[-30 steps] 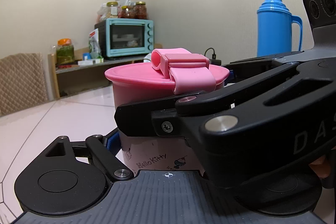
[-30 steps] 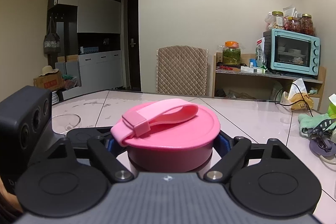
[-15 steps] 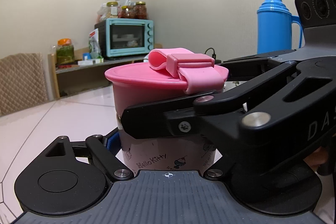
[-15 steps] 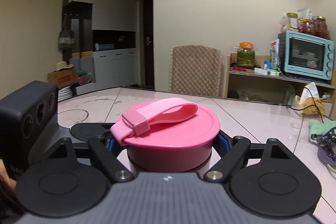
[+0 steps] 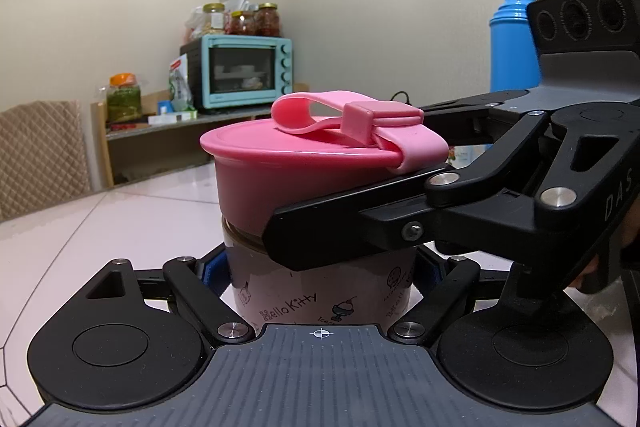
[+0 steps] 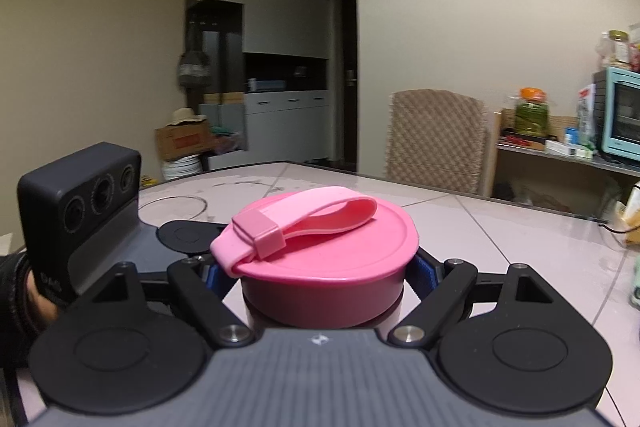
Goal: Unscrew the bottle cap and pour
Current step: 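Twist the pink lid with the right gripper while the left gripper holds the bottle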
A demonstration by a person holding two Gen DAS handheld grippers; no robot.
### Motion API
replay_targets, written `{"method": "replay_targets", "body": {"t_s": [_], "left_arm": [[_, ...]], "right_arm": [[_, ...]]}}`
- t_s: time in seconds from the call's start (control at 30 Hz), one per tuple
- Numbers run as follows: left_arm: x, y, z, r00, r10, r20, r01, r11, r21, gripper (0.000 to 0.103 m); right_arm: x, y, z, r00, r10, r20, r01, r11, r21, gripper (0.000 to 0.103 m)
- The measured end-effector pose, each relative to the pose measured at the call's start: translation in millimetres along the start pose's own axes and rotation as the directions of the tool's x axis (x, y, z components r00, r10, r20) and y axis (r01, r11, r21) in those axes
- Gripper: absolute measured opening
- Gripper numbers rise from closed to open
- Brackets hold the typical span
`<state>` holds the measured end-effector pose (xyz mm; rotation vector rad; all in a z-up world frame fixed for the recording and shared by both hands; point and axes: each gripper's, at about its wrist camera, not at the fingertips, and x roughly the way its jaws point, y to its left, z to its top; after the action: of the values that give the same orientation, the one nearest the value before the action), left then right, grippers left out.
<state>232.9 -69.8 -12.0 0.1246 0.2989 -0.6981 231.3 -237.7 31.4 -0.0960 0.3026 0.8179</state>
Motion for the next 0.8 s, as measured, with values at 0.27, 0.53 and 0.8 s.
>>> {"method": "replay_targets", "body": {"t_s": [0.27,0.53,0.8], "left_arm": [[0.1,0.1,-0.2,1.000,0.000,0.000,0.000,1.000,0.000,0.090],[0.2,0.1,-0.4,1.000,0.000,0.000,0.000,1.000,0.001,0.090],[0.4,0.5,-0.9,1.000,0.000,0.001,0.000,1.000,0.001,0.090]], "right_arm": [[-5.0,-9.1,2.1,0.995,0.103,-0.004,-0.103,0.994,-0.034,0.085],[-5.7,-25.6,4.3,0.974,0.225,-0.014,-0.225,0.973,-0.058,0.085],[-4.2,-39.5,7.5,0.949,0.314,-0.016,-0.314,0.947,-0.071,0.085]]}}
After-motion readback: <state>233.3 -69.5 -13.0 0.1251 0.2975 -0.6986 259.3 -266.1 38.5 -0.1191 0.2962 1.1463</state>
